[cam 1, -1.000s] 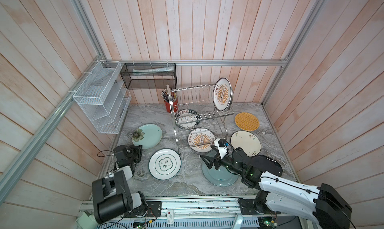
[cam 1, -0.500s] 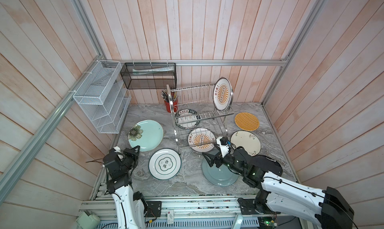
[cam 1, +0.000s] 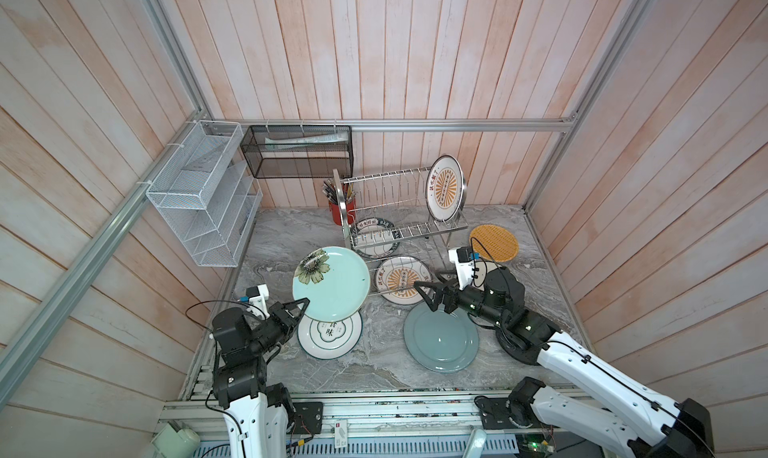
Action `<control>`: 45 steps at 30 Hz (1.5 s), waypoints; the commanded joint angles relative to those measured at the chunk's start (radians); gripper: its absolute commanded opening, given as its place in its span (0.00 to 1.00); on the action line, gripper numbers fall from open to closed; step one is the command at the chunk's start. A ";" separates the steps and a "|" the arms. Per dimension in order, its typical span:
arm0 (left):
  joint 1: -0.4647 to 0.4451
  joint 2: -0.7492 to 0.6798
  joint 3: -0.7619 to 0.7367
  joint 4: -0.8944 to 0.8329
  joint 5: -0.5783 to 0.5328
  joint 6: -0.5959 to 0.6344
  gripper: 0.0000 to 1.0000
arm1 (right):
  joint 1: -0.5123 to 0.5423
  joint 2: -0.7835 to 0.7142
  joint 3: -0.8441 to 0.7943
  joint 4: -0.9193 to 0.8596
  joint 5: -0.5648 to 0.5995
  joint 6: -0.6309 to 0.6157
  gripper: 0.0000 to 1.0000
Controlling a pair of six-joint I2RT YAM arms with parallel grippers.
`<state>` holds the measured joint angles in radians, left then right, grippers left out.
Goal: Load the plates into the dish rack
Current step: 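Lift the flower plate toward the right gripper while right gripper approaches its rim, then close the right gripper on the flower plate rim and open the left gripper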
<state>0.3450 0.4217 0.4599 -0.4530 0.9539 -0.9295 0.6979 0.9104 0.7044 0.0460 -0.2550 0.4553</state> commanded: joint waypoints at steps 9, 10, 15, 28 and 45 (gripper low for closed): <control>-0.354 0.028 -0.042 0.293 -0.146 -0.110 0.00 | -0.005 0.018 0.096 -0.055 -0.193 0.070 0.98; -0.399 0.043 -0.044 0.320 -0.176 -0.123 0.00 | -0.005 0.025 0.098 -0.055 -0.195 0.072 0.98; -0.597 0.142 -0.047 0.453 -0.306 -0.151 0.00 | -0.004 0.057 0.085 -0.058 -0.150 0.079 0.98; -0.820 0.360 -0.020 0.700 -0.414 -0.162 0.00 | -0.073 0.079 -0.015 -0.062 -0.173 0.137 0.82; -0.850 0.449 0.003 0.732 -0.435 -0.104 0.00 | -0.076 0.008 -0.062 -0.034 -0.240 0.227 0.27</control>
<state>-0.4995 0.8711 0.4095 0.1795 0.5388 -1.0618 0.6132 0.9421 0.6434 -0.0166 -0.4423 0.6624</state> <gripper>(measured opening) 0.081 0.282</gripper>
